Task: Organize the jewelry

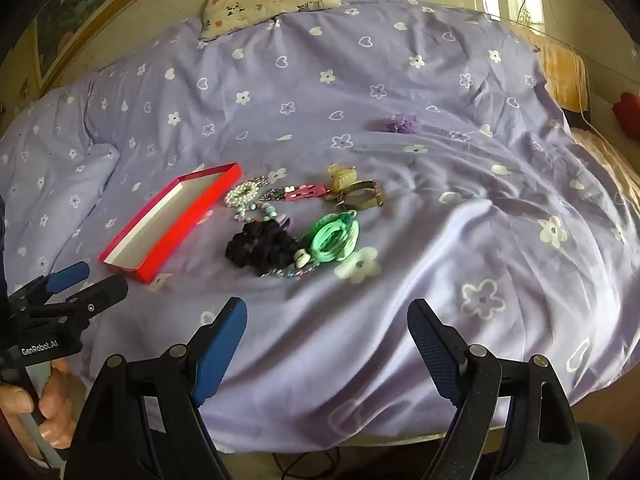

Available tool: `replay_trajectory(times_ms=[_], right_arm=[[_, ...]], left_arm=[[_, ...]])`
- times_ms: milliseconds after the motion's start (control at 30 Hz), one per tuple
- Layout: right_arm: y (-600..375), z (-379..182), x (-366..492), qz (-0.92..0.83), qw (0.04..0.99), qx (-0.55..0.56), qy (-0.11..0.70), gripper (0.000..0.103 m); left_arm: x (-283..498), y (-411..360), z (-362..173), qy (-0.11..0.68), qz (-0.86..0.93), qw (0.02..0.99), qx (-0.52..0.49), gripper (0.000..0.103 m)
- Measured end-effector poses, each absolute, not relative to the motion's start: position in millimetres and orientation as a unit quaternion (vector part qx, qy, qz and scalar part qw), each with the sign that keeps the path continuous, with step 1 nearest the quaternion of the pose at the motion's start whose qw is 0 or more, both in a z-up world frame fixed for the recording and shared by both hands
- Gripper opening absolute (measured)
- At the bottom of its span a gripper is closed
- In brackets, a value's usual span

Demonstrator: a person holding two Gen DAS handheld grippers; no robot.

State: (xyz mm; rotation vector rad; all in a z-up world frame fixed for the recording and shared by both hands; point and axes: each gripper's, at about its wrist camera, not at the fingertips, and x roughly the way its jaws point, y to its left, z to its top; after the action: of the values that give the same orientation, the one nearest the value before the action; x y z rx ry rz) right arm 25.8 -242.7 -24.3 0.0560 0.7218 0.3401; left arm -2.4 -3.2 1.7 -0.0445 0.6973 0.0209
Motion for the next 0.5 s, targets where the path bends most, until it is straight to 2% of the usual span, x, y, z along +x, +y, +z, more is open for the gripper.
replay_trajectory(times_ms=[500], right_arm=[[-247.5,-32.7,36.1,0.163,0.903,0.048,0.393,0.084]], left_arm=[[8.5,-27.1,-3.0,0.355,-0.003,0.935,0.005,0.103]])
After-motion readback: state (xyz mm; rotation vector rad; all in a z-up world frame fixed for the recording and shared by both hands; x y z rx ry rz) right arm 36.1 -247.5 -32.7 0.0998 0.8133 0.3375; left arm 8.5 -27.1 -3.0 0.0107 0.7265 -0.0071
